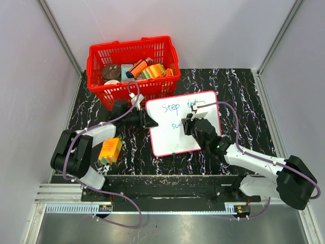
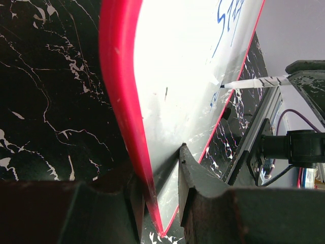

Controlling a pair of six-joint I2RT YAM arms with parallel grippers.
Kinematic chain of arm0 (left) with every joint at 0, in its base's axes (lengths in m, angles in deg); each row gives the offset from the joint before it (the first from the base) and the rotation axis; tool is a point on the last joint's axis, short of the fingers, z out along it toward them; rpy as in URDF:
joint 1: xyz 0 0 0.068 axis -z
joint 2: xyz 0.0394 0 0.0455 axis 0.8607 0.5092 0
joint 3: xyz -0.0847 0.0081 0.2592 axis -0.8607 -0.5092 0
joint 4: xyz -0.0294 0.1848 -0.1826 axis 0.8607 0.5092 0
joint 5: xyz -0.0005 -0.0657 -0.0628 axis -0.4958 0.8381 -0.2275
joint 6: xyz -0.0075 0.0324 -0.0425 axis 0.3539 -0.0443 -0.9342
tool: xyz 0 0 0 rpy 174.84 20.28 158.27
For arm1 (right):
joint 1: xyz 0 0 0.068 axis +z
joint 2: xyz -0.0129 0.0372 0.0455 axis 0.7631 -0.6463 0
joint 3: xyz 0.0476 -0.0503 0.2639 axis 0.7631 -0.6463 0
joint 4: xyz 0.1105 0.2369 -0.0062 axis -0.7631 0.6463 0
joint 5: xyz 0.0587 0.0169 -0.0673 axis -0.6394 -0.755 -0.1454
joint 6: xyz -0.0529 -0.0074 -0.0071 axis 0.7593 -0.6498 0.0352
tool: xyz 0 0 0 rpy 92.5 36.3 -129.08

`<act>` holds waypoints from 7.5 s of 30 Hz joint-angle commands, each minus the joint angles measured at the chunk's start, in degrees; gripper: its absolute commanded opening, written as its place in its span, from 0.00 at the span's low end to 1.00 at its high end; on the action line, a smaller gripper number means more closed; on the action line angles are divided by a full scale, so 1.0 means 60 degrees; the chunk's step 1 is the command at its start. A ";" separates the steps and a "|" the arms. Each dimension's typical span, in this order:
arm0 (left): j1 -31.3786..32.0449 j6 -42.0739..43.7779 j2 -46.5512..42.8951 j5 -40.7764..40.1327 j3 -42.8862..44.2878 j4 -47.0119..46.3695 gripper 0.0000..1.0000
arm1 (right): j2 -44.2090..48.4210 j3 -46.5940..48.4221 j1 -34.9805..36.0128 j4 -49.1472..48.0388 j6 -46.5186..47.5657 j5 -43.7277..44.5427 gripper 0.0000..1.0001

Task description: Write a sentence on the whiteboard

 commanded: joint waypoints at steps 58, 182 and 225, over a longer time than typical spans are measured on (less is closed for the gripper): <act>0.0215 0.1674 0.0531 -0.2275 -0.0136 0.0909 0.00 | 0.1107 -0.0014 -0.1138 0.0167 -0.0594 -0.1487 0.00; 0.0230 0.1689 0.0516 -0.2275 -0.0122 0.0939 0.00 | 0.0813 -0.0365 -0.1211 0.0401 -0.0491 -0.1076 0.00; 0.0230 0.1703 0.0531 -0.2289 -0.0122 0.0953 0.00 | 0.1473 -0.0131 -0.1226 0.0372 -0.0052 -0.0169 0.00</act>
